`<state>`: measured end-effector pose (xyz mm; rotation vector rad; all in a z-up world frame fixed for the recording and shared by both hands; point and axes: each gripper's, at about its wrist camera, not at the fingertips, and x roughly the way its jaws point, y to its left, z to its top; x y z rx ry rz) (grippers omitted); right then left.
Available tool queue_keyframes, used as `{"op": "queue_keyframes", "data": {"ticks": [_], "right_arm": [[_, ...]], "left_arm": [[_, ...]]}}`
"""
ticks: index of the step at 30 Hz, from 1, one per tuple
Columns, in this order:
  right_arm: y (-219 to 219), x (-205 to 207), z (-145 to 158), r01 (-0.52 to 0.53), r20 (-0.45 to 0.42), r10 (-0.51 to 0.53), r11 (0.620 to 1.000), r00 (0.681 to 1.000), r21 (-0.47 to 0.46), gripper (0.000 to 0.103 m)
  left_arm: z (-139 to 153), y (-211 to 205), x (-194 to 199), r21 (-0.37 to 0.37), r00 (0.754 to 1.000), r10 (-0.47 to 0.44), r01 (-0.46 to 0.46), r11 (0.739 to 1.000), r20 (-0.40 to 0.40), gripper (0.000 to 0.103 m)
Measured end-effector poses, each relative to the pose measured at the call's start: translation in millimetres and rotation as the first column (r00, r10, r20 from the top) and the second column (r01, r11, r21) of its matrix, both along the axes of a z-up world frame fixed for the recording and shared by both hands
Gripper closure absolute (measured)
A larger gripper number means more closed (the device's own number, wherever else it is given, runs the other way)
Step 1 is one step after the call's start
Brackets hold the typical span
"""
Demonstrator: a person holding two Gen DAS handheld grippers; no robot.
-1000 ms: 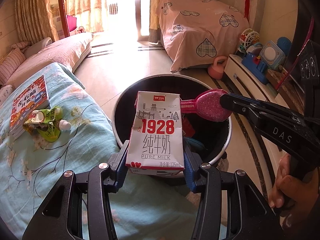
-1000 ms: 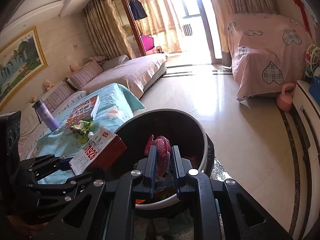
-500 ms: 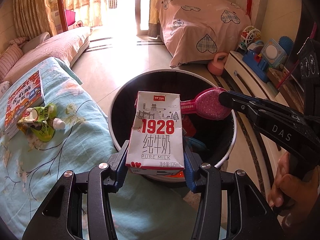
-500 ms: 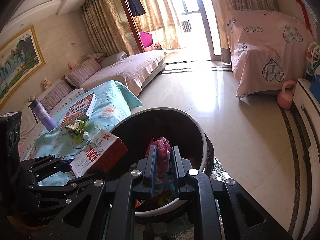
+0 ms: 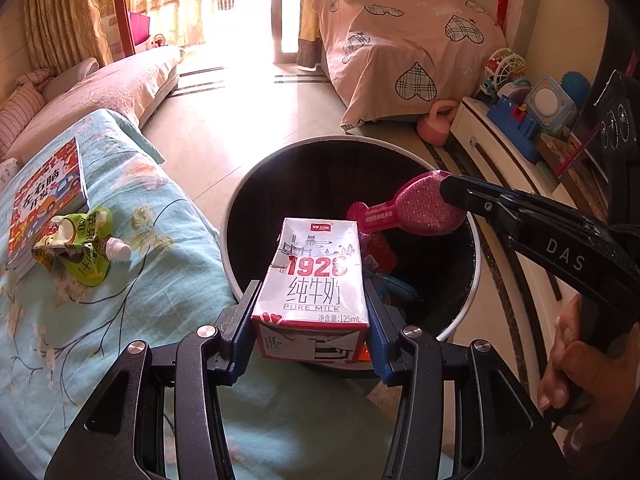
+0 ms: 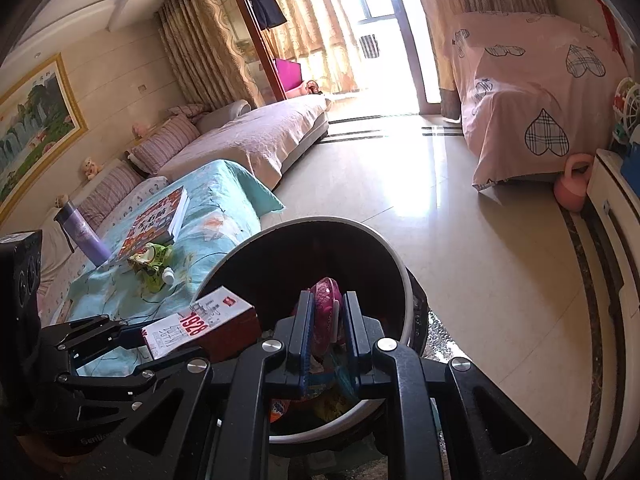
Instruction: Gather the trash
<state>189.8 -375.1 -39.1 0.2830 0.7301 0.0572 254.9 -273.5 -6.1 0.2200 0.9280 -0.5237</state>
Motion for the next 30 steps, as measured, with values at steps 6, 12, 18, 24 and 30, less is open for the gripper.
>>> {"op": "queue_keyframes", "data": {"ticks": [6,12,18,24,30], "right_arm": [[3.9,-2.0,3.5,-0.005,0.026,0.004,1.0,1.0,0.014,0.047],[5.8,-21.3,8.1,0.016,0.046,-0.018,0.998,0.999,0.063,0.032],[24.7,-52.8,13.9,0.014,0.078,-0.022,0.994,0.997,0.11,0.01],[64.8,-90.4,16.7,-0.013,0.103,-0.003,0.988,0.995,0.153,0.004],[106.6,-127.9,18.0,-0.041,0.168,0.021,0.992,0.985,0.118,0.003]], "left_arm": [[8.7,17.3,-4.4,-0.043,0.999,0.033,-0.032,0.999,0.016,0.043],[15.2,57.4,-20.8,-0.124,0.994,0.103,-0.1,0.987,0.023,0.037],[14.7,104.8,-56.1,-0.192,0.981,0.191,-0.183,0.964,0.026,0.033],[12.4,153.8,-100.4,-0.239,0.96,0.276,-0.257,0.937,0.049,0.027],[11.2,195.1,-141.4,-0.231,0.925,0.358,-0.324,0.917,0.123,0.024]]}}
